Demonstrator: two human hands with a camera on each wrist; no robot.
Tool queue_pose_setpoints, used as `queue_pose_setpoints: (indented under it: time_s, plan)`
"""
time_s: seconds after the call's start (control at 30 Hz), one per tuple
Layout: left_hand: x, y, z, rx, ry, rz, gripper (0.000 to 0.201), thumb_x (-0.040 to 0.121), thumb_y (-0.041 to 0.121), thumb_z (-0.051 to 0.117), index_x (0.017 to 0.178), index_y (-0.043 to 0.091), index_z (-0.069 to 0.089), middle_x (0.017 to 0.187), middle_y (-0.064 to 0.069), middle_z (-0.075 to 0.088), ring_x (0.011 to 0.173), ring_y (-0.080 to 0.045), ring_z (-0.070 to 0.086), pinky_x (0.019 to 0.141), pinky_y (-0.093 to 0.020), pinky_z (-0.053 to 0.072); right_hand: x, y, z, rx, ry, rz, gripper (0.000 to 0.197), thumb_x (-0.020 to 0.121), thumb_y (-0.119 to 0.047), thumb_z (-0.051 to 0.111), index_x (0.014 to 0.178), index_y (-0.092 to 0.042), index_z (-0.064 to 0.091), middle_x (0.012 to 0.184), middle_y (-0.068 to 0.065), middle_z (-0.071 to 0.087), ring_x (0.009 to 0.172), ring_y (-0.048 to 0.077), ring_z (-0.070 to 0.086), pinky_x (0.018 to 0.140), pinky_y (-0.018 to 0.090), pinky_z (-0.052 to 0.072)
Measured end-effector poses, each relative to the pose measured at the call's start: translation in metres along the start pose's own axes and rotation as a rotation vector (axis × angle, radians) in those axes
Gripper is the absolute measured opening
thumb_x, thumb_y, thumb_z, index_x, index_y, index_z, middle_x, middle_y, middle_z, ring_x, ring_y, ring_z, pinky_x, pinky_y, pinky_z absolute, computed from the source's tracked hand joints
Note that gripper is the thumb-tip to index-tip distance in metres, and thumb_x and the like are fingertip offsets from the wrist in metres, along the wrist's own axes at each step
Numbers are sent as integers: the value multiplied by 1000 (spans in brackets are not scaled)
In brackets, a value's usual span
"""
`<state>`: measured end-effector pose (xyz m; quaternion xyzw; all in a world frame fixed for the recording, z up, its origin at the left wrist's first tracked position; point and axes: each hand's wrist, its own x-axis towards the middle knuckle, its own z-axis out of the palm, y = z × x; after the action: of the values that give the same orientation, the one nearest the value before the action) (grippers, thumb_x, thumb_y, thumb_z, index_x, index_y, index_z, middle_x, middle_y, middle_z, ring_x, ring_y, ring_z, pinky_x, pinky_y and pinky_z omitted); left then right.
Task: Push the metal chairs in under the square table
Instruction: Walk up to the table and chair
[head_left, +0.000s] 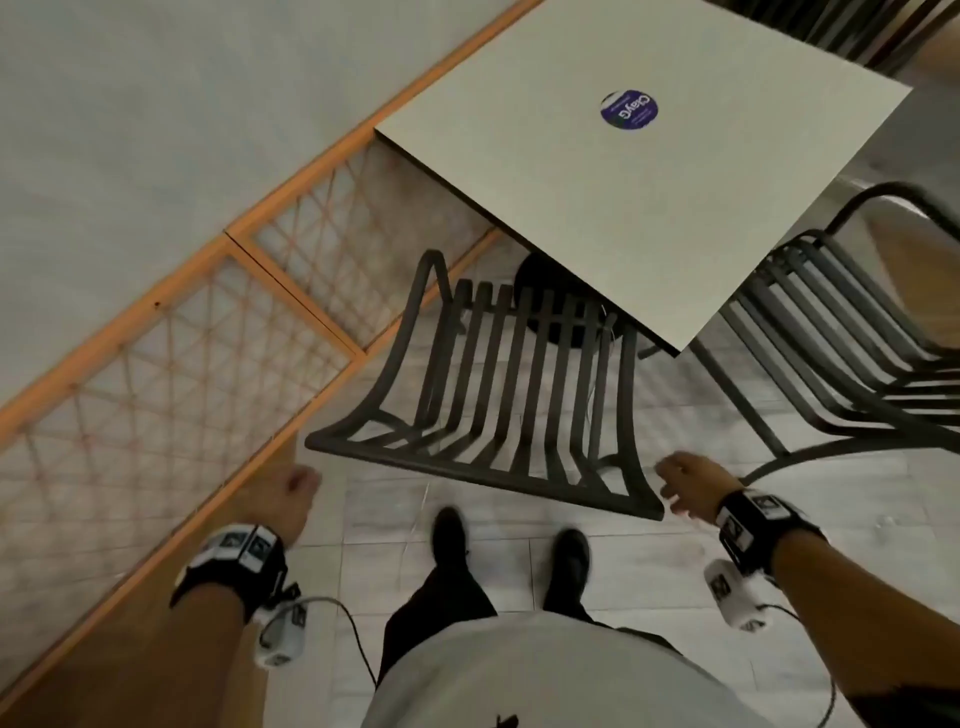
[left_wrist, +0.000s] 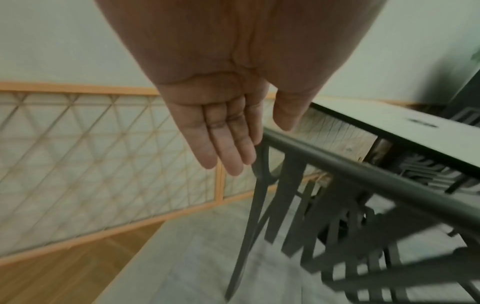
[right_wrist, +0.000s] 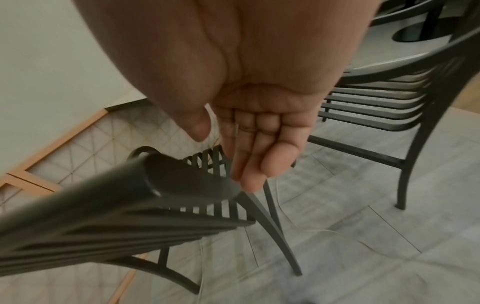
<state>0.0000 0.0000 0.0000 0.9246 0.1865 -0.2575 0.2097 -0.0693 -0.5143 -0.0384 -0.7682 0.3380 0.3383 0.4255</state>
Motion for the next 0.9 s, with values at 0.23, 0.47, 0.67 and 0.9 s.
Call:
queue_pose_setpoints:
  time_s: [0.23, 0.47, 0.67, 0.9]
  plan:
    - [90, 26, -27, 58, 25, -84, 65, 87, 68, 39, 129, 20, 52, 127, -16, 59, 110, -39, 57, 94, -48, 48, 22, -32, 29, -352, 121, 117, 54, 88, -59, 43, 112, -12, 56, 110, 12, 64, 94, 29, 61, 78, 37, 48]
    - [149, 24, -13, 77, -342, -33, 66, 76, 69, 52, 120, 22, 57, 94, -7, 73, 69, -22, 75, 69, -40, 61, 32, -36, 73, -260, 157, 375, 39, 86, -41, 56, 101, -5, 55, 80, 17, 66, 66, 33, 68, 63, 40, 58]
    - [163, 29, -1, 195, -535, 7, 28, 89, 27, 55, 103, 3, 63, 66, -12, 59, 43, -21, 52, 45, -22, 39, 34, -23, 84, -446, 116, 489, 48, 78, -23, 73, 120, -8, 56, 80, 0, 55, 77, 24, 63, 75, 32, 57]
    - [215, 26, -50, 329, -481, 67, 22, 89, 22, 56, 99, 3, 64, 65, -14, 58, 51, -26, 53, 47, -24, 39, -9, -89, 139, -233, 54, 456, 25, 94, -23, 47, 79, -4, 55, 68, 12, 58, 56, 26, 58, 47, 25, 44]
